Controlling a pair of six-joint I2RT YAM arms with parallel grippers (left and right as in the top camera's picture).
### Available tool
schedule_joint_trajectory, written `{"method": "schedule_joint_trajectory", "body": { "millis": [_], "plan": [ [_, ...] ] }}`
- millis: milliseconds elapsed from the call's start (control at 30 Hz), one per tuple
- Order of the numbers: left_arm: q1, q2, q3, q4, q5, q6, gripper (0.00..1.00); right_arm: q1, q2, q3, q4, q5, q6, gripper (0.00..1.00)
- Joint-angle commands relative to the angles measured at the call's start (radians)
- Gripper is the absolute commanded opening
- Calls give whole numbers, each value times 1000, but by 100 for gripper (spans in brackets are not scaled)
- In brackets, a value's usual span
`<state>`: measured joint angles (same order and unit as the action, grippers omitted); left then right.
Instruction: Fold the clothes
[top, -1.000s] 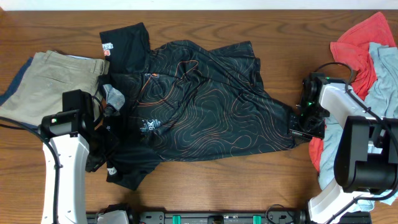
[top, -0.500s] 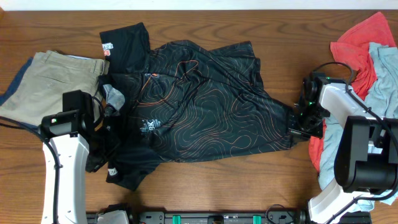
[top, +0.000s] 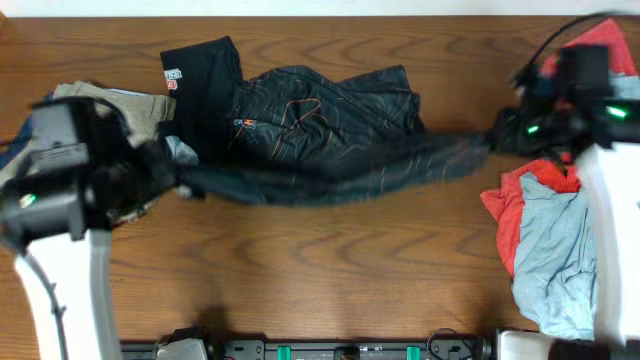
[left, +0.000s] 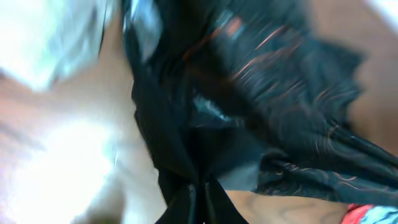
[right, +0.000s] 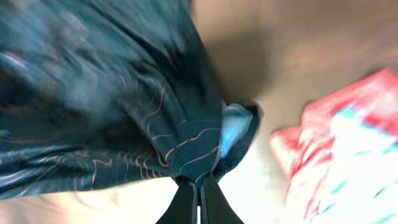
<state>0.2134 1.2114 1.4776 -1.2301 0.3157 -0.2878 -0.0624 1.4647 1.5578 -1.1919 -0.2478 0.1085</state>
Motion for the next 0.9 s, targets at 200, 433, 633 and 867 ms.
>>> {"method": "schedule_joint_trajectory", "body": {
  "millis": [200,433,633,867],
  "plan": [
    [3,-106,412,-3,16,25,6,-4,-183,383,-4,36,-8,1],
    [3,-138,667,-3,16,24,6,-4,-251,591,-5,180,-9,1],
    [3,-135,739,0,13,24,6,-4,-258,609,-8,272,-10,1],
    [3,-14,739,-4,15,21,6,-4,-122,607,-38,274,-21,1]
  ]
}}
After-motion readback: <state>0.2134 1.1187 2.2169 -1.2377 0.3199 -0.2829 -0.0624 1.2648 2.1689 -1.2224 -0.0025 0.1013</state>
